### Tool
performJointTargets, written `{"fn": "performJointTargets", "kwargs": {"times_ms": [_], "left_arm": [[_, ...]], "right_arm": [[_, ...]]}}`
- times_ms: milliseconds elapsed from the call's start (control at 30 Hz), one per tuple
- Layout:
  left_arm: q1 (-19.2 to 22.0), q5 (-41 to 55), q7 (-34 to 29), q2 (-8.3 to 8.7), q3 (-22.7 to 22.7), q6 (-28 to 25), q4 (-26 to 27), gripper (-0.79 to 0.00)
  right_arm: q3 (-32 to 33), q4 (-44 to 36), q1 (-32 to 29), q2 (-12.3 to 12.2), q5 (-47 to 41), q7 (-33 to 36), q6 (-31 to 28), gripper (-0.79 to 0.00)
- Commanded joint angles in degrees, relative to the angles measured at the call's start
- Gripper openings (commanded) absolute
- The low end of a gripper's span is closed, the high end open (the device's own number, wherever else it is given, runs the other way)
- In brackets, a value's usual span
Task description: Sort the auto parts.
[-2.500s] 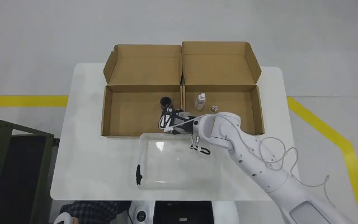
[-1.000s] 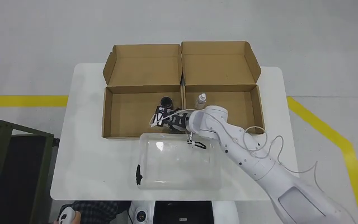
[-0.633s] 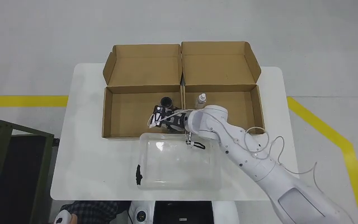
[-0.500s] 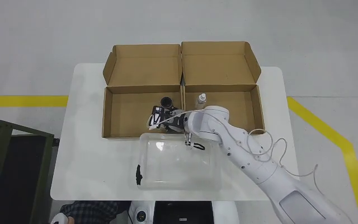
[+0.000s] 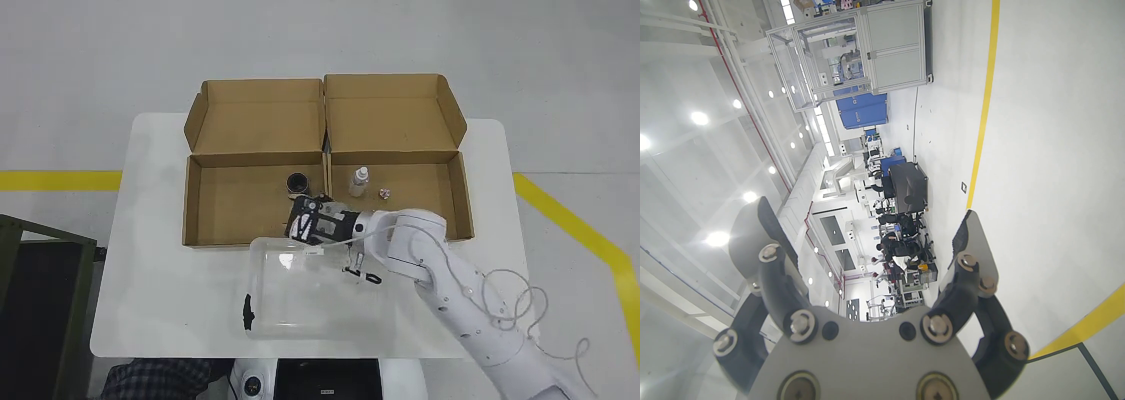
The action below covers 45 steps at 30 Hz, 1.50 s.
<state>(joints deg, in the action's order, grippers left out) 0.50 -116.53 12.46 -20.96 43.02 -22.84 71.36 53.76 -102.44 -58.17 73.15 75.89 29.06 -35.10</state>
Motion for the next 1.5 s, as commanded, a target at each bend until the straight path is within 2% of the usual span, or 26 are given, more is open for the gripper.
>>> {"fn": "performJointTargets", "kwargs": {"times_ms": [0, 233, 667, 700, 733, 767, 800, 900, 1233, 1467], "left_arm": [[0.0, 0.0, 0.0, 0.00, 0.0, 0.0, 0.0, 0.000], [0.0, 0.0, 0.0, 0.00, 0.0, 0.0, 0.0, 0.000], [0.0, 0.0, 0.0, 0.00, 0.0, 0.0, 0.0, 0.000], [0.0, 0.0, 0.0, 0.00, 0.0, 0.0, 0.0, 0.000], [0.0, 0.0, 0.0, 0.00, 0.0, 0.0, 0.0, 0.000], [0.0, 0.0, 0.0, 0.00, 0.0, 0.0, 0.0, 0.000], [0.0, 0.0, 0.0, 0.00, 0.0, 0.0, 0.0, 0.000], [0.0, 0.0, 0.0, 0.00, 0.0, 0.0, 0.0, 0.000], [0.0, 0.0, 0.0, 0.00, 0.0, 0.0, 0.0, 0.000], [0.0, 0.0, 0.0, 0.00, 0.0, 0.0, 0.0, 0.000]], "right_arm": [[2.5, -2.4, -3.3, -0.8, 1.3, -2.2, -0.5, -0.462], [12.9, -9.2, -15.7, -3.4, 6.9, -12.3, -0.5, -0.446], [33.6, -14.1, -35.0, -6.3, 10.3, -31.1, 1.9, -0.400], [34.8, -14.2, -36.1, -6.4, 10.3, -32.3, 2.1, -0.379], [36.0, -14.1, -37.3, -6.5, 10.3, -33.4, 2.4, -0.308], [37.0, -14.0, -38.4, -6.6, 10.2, -34.5, 2.6, -0.191], [38.1, -13.9, -39.5, -6.7, 10.0, -35.6, 3.0, -0.117], [41.0, -13.3, -42.4, -6.9, 9.6, -38.7, 3.6, 0.000], [47.8, -10.7, -49.8, -7.2, 8.0, -47.2, 5.2, 0.000], [49.4, -9.8, -51.7, -7.3, 8.5, -49.9, 4.9, 0.000]]}}
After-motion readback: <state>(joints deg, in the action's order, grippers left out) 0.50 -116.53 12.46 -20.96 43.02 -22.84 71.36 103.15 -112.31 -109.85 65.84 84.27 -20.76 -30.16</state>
